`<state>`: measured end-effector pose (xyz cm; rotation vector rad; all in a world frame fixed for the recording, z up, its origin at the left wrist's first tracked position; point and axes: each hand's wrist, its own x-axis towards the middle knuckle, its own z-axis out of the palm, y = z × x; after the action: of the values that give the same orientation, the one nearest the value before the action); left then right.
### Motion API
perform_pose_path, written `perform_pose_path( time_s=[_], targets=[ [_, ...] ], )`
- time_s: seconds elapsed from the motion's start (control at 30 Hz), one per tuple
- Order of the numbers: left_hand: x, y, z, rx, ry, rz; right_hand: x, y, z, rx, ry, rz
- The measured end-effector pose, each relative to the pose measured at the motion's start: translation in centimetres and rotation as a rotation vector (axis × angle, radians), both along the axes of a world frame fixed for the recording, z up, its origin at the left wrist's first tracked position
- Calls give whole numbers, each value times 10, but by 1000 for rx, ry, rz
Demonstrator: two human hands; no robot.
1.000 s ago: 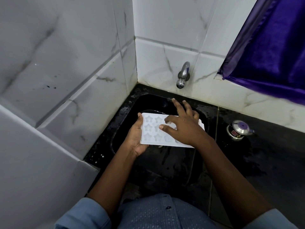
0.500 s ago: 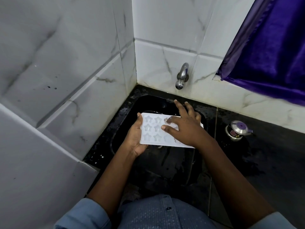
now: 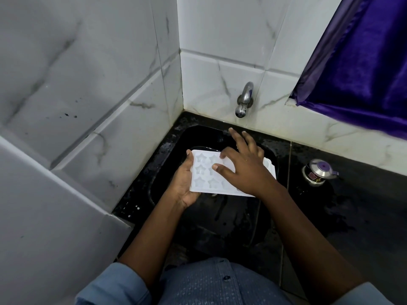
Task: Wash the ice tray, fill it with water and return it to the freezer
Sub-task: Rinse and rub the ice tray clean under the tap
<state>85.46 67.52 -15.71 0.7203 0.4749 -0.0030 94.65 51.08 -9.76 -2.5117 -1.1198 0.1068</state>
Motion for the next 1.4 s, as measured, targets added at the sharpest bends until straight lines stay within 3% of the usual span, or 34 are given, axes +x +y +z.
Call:
perform_pose_path(
  time_s=[0.13,0.47,1.4],
  targets=[
    [2,-3,-1,-36,1,-6,1,7,1,-81,6,99],
    [4,2,-8,-58,-3,-18,3,16,0,-184,45,62],
    [2,4,-2,-66,30,-24,0,15,-3,-181,34,69]
  ],
)
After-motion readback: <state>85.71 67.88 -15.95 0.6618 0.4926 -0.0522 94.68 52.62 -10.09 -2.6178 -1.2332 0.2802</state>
